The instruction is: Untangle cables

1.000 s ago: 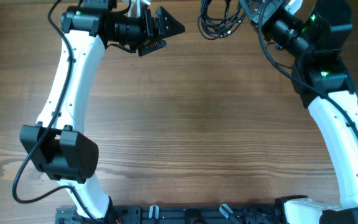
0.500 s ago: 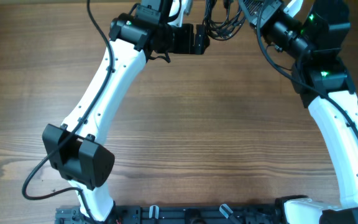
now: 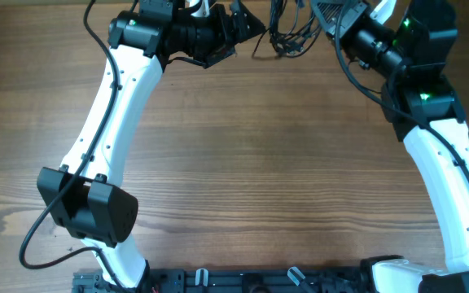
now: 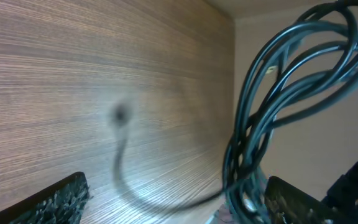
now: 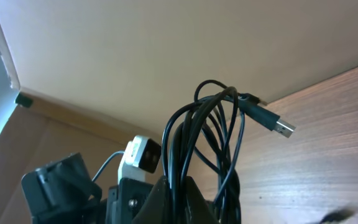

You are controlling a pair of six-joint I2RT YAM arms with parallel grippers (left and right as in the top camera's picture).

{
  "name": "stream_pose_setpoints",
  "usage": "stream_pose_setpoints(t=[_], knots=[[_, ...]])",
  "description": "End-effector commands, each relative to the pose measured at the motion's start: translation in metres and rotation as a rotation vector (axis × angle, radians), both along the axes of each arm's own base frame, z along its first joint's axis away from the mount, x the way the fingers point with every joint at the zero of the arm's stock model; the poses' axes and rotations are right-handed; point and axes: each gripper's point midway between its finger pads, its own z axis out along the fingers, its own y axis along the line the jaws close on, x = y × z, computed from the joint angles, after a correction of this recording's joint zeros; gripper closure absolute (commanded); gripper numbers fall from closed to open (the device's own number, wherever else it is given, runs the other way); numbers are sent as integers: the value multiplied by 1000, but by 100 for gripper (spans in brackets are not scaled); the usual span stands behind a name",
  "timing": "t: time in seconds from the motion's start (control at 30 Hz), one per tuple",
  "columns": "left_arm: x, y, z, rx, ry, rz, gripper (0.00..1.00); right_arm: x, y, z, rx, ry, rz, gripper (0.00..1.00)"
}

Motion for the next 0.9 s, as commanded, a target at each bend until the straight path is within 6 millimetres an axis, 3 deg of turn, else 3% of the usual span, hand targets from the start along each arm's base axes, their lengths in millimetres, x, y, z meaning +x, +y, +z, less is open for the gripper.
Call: stream_pose_setpoints(t=[0.0,0.1,0.2,0.33,0.43,0.5,0.57,0.6,0.63,0.67,0.7,0.73,0.8,0.87], knots=[[-8,-2,18,-34,-19,-15,8,-16,17,22,2,-61,69,96],[-8,-3,18,26,-172,-120,8,-16,18,26,-1,-82,69,96],[-6,5,9,200,-439,-297,6,-14,16,39,5,-147,63,96],[-4,13,3,314,-568,-385,2,-1,-15,42,11,-150,-27,96],[-7,14,9,327,-610,-409,6,0,-21,42,21,-141,-38,96],[-10,16,14,327,-615,-403,25,0,-20,39,20,-126,-35,96],[-16,20,8,346,-572,-406,30,0,-20,34,16,-109,-35,96],[-17,24,2,371,-547,-401,31,0,-20,34,16,-107,-35,96],[-17,25,2,369,-541,-397,18,-1,-19,34,19,-105,-30,93],[-14,23,11,342,-541,-354,4,-2,-17,34,20,-104,-13,87],[-8,22,22,303,-525,-284,0,-3,-16,31,19,-92,-7,89],[-4,21,32,266,-507,-225,0,-4,-16,27,13,-77,-7,96],[0,14,69,75,-397,-47,1,-4,-16,16,-14,-45,-9,96],[-12,0,98,-56,-429,-103,2,-5,-15,9,-34,-24,-11,96]])
